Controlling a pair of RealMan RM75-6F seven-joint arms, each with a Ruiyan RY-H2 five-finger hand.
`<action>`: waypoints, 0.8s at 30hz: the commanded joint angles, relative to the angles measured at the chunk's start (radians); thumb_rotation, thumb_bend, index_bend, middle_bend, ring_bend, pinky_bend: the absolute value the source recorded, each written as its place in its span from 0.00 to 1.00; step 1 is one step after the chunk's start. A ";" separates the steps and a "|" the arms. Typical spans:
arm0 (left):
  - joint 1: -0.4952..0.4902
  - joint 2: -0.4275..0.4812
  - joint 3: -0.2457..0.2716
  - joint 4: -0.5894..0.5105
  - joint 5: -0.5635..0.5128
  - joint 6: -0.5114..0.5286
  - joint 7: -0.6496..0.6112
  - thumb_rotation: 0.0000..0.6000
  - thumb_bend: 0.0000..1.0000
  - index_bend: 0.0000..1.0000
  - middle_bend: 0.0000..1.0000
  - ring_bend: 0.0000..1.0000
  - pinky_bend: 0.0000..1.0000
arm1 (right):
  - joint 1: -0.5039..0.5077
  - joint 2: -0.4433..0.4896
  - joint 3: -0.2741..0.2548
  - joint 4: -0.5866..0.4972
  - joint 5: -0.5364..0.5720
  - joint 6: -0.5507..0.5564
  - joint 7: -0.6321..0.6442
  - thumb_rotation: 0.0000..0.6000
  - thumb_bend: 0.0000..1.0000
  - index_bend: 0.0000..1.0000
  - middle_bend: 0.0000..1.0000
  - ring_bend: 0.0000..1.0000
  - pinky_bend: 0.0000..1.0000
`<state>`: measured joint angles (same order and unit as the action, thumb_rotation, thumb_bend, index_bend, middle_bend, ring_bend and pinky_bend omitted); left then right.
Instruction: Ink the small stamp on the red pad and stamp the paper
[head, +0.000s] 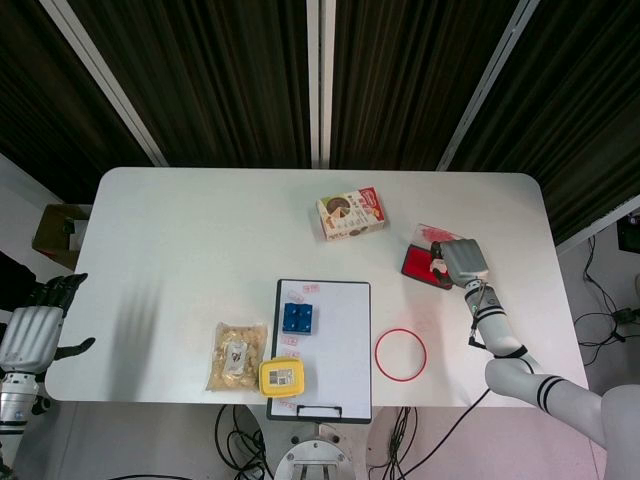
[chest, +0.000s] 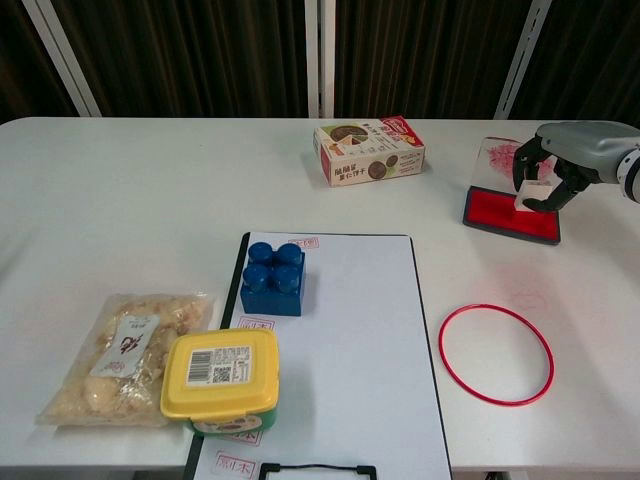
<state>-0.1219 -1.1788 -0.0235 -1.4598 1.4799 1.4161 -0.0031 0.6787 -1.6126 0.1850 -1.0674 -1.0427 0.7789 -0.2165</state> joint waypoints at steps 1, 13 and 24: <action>0.000 0.001 0.000 -0.002 0.001 0.001 0.002 1.00 0.00 0.11 0.13 0.12 0.20 | -0.001 -0.002 -0.001 0.001 -0.002 0.004 0.000 1.00 0.49 1.00 0.85 0.91 0.97; 0.001 0.010 -0.003 -0.014 0.001 0.007 0.007 1.00 0.00 0.11 0.13 0.12 0.20 | -0.013 0.053 0.032 -0.094 -0.042 0.085 0.037 1.00 0.50 1.00 0.85 0.91 0.97; 0.001 -0.002 0.000 -0.006 0.001 0.004 -0.001 1.00 0.00 0.11 0.13 0.12 0.20 | -0.029 0.183 0.049 -0.384 -0.086 0.181 -0.009 1.00 0.50 1.00 0.86 0.91 0.97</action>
<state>-0.1208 -1.1803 -0.0240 -1.4655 1.4813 1.4199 -0.0037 0.6525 -1.4526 0.2365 -1.3980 -1.1164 0.9399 -0.2006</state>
